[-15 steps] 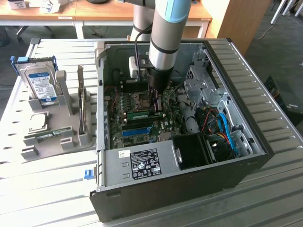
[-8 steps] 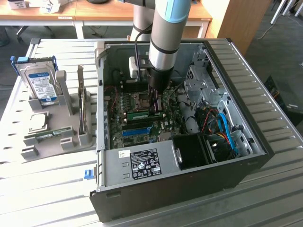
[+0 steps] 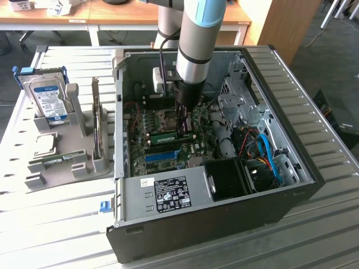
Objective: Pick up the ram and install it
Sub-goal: 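Insert the ram into the slot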
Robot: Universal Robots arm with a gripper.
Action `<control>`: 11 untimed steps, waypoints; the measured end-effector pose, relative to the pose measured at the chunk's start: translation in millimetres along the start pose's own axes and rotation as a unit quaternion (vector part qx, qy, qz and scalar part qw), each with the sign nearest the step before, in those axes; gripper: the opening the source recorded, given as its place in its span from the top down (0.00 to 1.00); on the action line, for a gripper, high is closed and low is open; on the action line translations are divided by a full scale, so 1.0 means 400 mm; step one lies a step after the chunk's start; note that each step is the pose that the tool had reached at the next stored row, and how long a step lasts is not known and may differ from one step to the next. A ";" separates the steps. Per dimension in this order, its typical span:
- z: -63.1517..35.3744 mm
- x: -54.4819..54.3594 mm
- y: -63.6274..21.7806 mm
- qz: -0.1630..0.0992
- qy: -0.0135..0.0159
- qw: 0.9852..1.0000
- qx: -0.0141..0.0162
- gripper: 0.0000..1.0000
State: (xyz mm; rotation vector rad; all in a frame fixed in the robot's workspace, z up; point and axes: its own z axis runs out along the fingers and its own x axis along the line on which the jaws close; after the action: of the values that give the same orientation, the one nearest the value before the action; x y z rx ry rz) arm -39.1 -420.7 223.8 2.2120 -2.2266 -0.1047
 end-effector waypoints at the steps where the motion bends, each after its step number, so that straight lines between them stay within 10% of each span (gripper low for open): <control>1: 0.000 0.000 0.000 0.000 0.000 1.000 0.000 0.75; 11: 0.000 0.000 0.000 0.000 0.000 1.000 0.000 0.75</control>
State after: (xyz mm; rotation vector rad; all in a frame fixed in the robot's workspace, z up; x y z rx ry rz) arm -39.1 -420.7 223.9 2.2119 -2.2264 -0.1045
